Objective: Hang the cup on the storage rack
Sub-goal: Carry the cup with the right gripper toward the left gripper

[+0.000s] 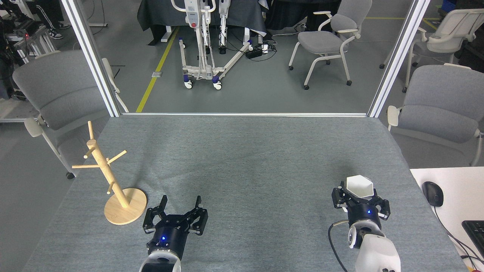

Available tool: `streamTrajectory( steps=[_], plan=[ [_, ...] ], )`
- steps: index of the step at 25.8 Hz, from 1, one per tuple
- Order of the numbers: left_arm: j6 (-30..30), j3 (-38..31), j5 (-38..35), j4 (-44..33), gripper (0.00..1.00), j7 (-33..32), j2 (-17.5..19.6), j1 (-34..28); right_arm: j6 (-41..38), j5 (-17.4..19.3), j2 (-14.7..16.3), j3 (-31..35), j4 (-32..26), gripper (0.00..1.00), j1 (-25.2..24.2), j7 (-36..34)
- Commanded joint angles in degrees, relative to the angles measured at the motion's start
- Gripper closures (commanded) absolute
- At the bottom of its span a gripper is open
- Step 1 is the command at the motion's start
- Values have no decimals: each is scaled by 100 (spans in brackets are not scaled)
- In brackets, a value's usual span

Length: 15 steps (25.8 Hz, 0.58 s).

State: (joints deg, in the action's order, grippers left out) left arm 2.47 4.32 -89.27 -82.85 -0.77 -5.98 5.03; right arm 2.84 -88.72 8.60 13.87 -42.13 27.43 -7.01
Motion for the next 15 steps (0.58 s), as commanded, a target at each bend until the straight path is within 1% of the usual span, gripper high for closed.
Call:
streamTrajectory(
  steps=[1, 7, 8, 10, 12, 14, 15],
  plan=[
    [-1, -1, -3, -11, 1, -3, 1, -2, -3, 4, 27, 2, 11, 2, 26, -2],
    [26, -1, -3, -20, 1, 24, -8, -11, -73, -31, 45, -7, 20, 8, 17, -11],
    [34, -1, -3, -20, 1, 41, -8, -11, -99, -31, 45, -7, 20, 11, 8, -11],
    [34, -1, 6, -29, 1, 68, -8, -19, -205, -22, 63, -7, 20, 21, 8, -11],
    [34, -1, -3, -38, 1, 77, -17, -20, -363, -22, 80, -7, 20, 37, 17, -11],
    [34, -1, 6, -47, 1, 85, -34, -28, -486, -31, 98, -7, 20, 45, 8, -11],
    [34, -1, -3, -55, 1, 85, -34, -37, -539, -40, 98, -7, 11, 48, 8, -2]
  ],
)
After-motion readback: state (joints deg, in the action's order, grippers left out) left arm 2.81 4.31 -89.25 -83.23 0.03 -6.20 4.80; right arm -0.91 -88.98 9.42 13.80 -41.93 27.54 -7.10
